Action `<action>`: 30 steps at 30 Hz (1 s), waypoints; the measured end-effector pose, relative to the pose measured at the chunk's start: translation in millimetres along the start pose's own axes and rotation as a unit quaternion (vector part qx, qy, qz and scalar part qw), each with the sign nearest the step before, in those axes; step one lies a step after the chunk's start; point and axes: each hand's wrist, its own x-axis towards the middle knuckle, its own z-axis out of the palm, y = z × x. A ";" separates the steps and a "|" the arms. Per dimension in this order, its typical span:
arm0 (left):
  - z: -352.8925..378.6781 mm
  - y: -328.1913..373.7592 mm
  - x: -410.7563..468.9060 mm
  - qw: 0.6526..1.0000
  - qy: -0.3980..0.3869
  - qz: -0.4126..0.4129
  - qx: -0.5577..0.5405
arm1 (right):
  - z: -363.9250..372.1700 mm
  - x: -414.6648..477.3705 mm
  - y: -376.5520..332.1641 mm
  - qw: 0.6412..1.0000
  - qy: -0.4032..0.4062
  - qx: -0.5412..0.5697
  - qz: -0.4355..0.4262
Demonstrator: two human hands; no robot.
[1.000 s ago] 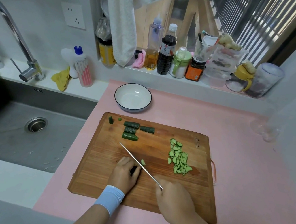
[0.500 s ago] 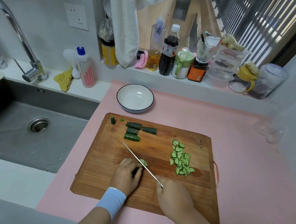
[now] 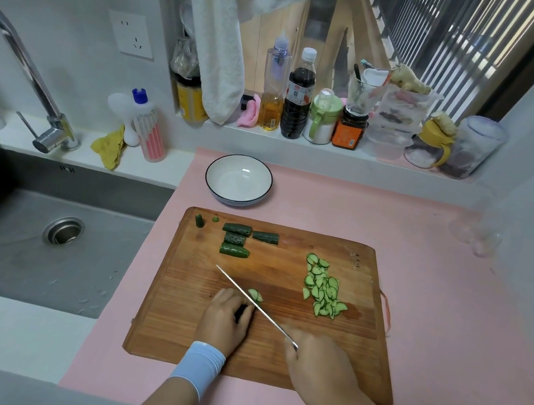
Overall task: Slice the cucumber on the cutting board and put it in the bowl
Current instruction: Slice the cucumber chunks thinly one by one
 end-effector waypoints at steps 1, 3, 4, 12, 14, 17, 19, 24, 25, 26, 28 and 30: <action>0.7 -0.9 0.0 1.000 0.003 0.003 0.000 | -0.1 -0.2 -0.4 1.000 -0.004 0.000 0.003; 0.9 -1.6 0.5 1.000 0.002 0.004 -0.004 | 0.3 1.5 -1.7 1.000 -0.011 -0.003 0.009; 0.1 -0.5 0.8 1.000 0.001 -0.001 -0.006 | 0.8 3.6 -2.6 1.000 -0.016 -0.004 0.014; 2.0 -1.3 -0.6 1.000 0.005 0.008 -0.009 | 5.4 19.4 -9.7 0.998 -0.037 0.012 0.043; 1.7 -0.3 -1.2 1.000 0.005 0.015 0.000 | 5.9 18.3 -9.5 0.998 -0.034 0.011 0.042; 1.0 -0.1 -0.8 1.000 0.009 0.017 0.010 | 5.3 16.9 -12.4 0.999 -0.027 0.006 0.035; 0.7 -0.7 -0.7 1.000 0.012 0.015 0.012 | 4.5 15.0 -13.7 0.999 -0.021 -0.003 0.031; 0.1 -1.0 -1.3 1.000 0.020 0.012 0.004 | 3.4 2.3 -8.0 1.000 -0.004 -0.001 0.006; 0.0 -0.8 -1.0 1.000 0.021 0.012 0.003 | 2.3 0.6 -6.4 1.000 -0.006 0.000 0.004; -0.1 -0.3 -0.8 1.000 0.020 0.010 0.003 | 1.0 -0.4 -5.3 1.000 -0.012 -0.001 0.003; -0.2 0.0 -0.6 1.000 0.017 0.005 0.003 | -0.1 -0.5 -4.0 1.000 -0.016 -0.001 0.005; -0.6 -0.1 -0.6 1.000 0.016 0.002 -0.001 | 0.2 0.6 -4.2 1.000 -0.015 0.004 0.009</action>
